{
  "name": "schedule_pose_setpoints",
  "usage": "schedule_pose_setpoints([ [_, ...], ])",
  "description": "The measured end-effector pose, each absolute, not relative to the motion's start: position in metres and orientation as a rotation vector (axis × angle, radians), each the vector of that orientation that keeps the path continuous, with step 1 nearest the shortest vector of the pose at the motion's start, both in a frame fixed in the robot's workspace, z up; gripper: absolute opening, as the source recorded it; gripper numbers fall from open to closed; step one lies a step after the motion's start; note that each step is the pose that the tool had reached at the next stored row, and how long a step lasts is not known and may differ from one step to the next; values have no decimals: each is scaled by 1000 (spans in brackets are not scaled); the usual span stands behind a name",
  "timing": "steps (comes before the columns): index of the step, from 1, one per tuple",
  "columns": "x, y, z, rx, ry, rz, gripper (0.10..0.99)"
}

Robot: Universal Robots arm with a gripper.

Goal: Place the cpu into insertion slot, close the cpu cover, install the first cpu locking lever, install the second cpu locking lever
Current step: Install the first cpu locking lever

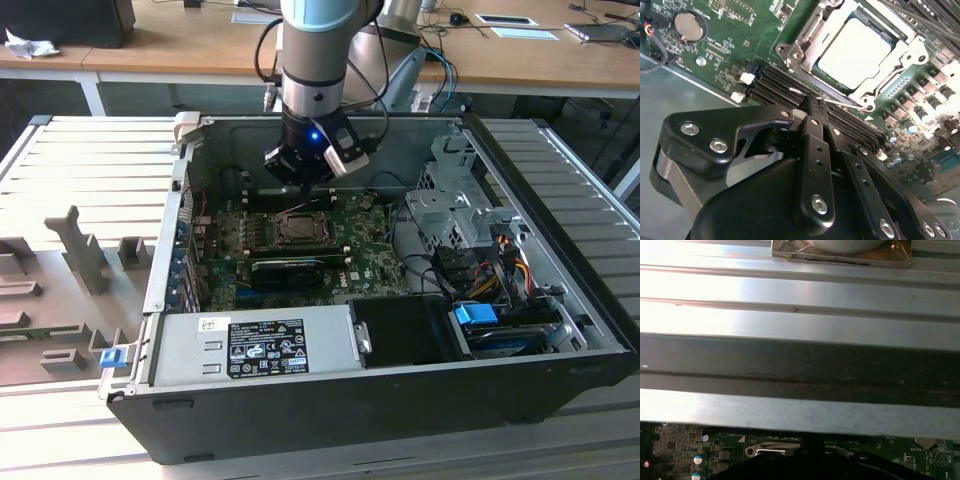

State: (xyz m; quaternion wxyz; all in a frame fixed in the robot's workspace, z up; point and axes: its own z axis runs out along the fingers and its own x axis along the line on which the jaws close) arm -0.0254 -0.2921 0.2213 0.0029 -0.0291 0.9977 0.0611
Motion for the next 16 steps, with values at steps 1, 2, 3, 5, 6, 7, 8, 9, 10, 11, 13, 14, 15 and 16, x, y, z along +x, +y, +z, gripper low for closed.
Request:
schedule_pose_setpoints([
  [1, -24, -292, 220, -91, 3129, 191, 106],
  [2, -24, -292, 219, -91, 3129, 191, 106],
  [3, -23, -292, 218, -91, 3129, 191, 106],
  [5, -21, -292, 215, -91, 3129, 191, 106],
  [6, -21, -292, 214, -91, 3129, 191, 106],
  [7, -20, -292, 213, -91, 3129, 191, 106],
  [8, -20, -292, 212, -91, 3129, 191, 106],
  [9, -19, -292, 212, -91, 3129, 191, 106],
  [10, -19, -292, 212, -91, 3129, 191, 106],
  [11, -19, -292, 211, -91, 3129, 191, 106],
  [13, -18, -292, 210, -91, 3129, 191, 106],
  [14, -17, -292, 210, -91, 3129, 191, 106],
  [15, -17, -292, 210, -91, 3129, 191, 106],
  [16, -16, -292, 209, -91, 3129, 191, 106],
])
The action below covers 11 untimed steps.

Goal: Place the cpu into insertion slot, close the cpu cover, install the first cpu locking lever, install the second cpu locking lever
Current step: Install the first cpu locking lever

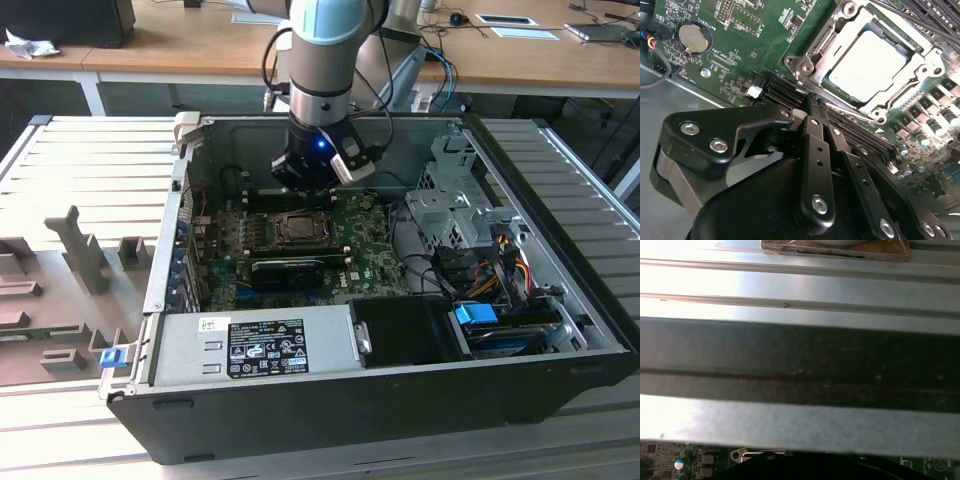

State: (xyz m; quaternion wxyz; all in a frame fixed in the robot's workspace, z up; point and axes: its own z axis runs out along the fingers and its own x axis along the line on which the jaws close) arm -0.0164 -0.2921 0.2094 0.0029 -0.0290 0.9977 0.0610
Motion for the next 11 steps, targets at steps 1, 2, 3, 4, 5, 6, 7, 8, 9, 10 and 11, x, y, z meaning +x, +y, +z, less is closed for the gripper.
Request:
schedule_pose_setpoints([
  [1, -16, -292, 209, -91, 3129, 191, 106],
  [2, -16, -292, 209, -91, 3129, 191, 106],
  [3, -16, -292, 208, -91, 3129, 192, 106],
  [4, -16, -292, 207, -91, 3129, 191, 106],
  [5, -16, -292, 206, -91, 3129, 191, 106],
  [6, -16, -292, 206, -91, 3129, 191, 106],
  [7, -16, -292, 205, -91, 3129, 191, 106],
  [8, -16, -292, 204, -91, 3129, 190, 106],
  [9, -16, -292, 204, -91, 3129, 188, 106],
  [10, -16, -292, 204, -91, 3129, 183, 106],
  [11, -16, -292, 203, -91, 3129, 181, 106],
])
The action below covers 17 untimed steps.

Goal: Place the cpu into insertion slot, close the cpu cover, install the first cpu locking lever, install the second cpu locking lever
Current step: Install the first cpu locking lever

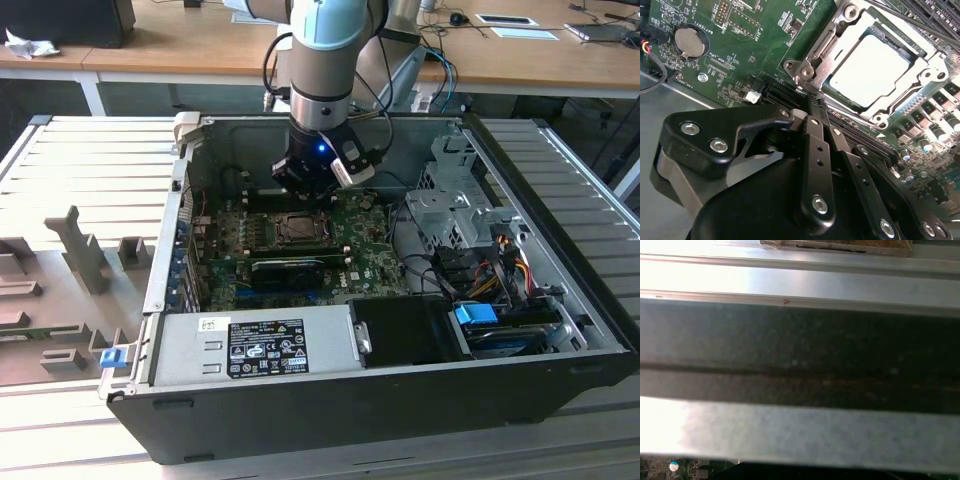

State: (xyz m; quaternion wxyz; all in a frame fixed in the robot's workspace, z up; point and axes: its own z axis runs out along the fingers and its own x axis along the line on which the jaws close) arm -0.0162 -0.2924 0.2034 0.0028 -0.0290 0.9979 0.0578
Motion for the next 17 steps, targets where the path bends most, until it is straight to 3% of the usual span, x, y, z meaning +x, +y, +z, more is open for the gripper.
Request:
schedule_pose_setpoints([
  [17, -16, -292, 202, -91, 3131, 157, 106],
])
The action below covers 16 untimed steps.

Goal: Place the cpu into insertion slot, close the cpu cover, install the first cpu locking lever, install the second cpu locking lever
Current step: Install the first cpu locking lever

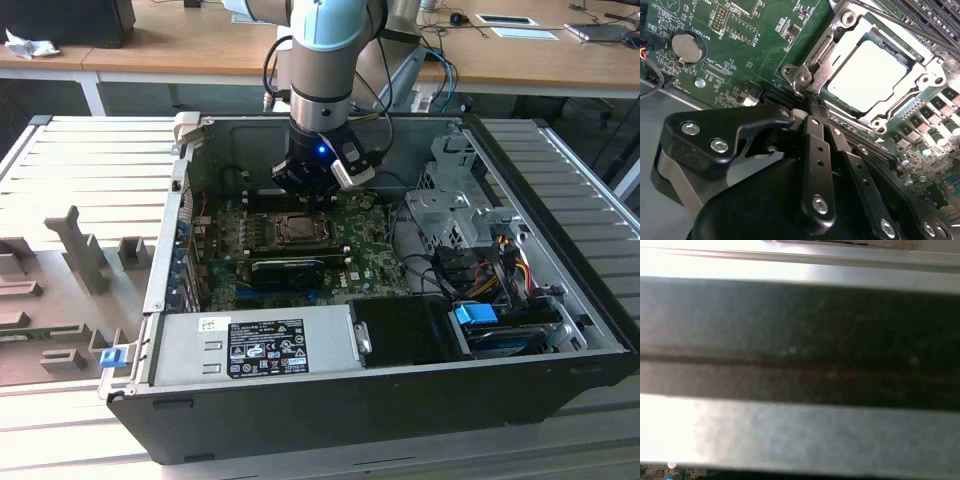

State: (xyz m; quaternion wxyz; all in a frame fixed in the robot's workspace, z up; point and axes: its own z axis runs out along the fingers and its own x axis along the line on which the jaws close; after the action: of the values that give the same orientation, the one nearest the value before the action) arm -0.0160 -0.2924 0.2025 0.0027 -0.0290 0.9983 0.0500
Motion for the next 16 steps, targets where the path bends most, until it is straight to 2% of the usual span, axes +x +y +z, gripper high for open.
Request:
schedule_pose_setpoints([
  [5, -16, -292, 214, -91, 3131, 157, 106],
  [16, -16, -297, 214, -91, 3131, 157, 106],
])
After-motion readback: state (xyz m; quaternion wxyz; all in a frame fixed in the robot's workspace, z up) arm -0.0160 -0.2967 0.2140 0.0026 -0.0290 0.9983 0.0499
